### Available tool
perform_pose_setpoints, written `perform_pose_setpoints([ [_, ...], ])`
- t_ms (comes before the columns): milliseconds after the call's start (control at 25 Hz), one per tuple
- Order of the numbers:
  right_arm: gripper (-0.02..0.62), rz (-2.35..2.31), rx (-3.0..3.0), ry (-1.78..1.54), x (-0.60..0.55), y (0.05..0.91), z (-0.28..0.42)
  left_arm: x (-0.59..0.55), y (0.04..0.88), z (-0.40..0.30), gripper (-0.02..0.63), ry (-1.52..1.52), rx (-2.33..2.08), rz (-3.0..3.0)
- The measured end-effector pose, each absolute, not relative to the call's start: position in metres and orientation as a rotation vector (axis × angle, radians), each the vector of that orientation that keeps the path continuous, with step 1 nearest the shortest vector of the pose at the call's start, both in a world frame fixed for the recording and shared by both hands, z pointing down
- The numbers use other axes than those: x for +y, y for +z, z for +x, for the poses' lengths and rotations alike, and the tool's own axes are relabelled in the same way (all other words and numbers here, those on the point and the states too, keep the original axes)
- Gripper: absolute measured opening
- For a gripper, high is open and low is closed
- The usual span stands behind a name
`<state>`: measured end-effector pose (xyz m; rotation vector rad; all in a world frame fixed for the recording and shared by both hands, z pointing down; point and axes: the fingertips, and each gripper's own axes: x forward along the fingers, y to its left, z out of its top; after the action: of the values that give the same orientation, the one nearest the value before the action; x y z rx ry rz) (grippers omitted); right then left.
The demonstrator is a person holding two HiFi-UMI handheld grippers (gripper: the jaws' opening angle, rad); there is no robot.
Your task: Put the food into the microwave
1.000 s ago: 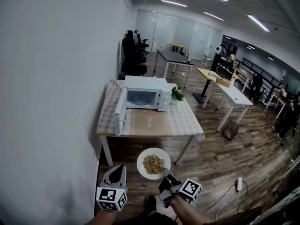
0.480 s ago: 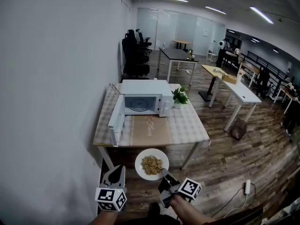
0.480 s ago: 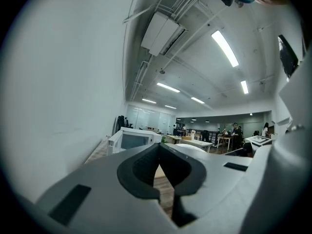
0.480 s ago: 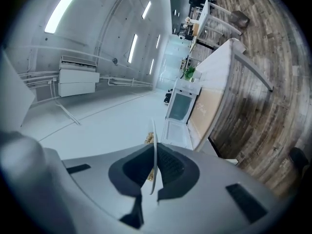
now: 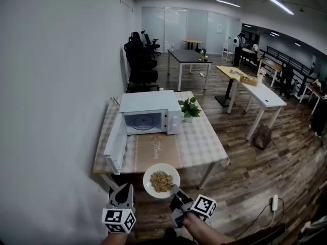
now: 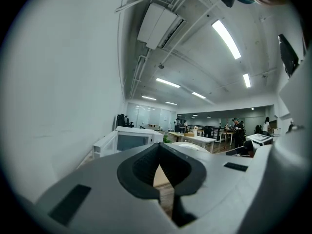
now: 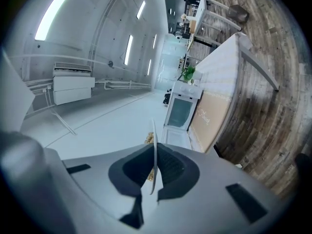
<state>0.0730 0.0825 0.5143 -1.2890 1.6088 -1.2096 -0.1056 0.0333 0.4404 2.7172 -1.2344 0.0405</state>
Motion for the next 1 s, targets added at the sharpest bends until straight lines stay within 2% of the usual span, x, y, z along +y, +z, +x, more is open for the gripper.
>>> perform_pose_setpoints([
  [560,0.018,-1.269,1.603,-1.233,0.025,0.525,0.147,-0.038,0.457,-0.036,0.008,0.162,-1.293,2.677],
  [1000,0.017,-1.224,1.618,-1.284,-0.02,0.528,0.163,-0.069,0.451,-0.015,0.008,0.195,-1.324,2.702],
])
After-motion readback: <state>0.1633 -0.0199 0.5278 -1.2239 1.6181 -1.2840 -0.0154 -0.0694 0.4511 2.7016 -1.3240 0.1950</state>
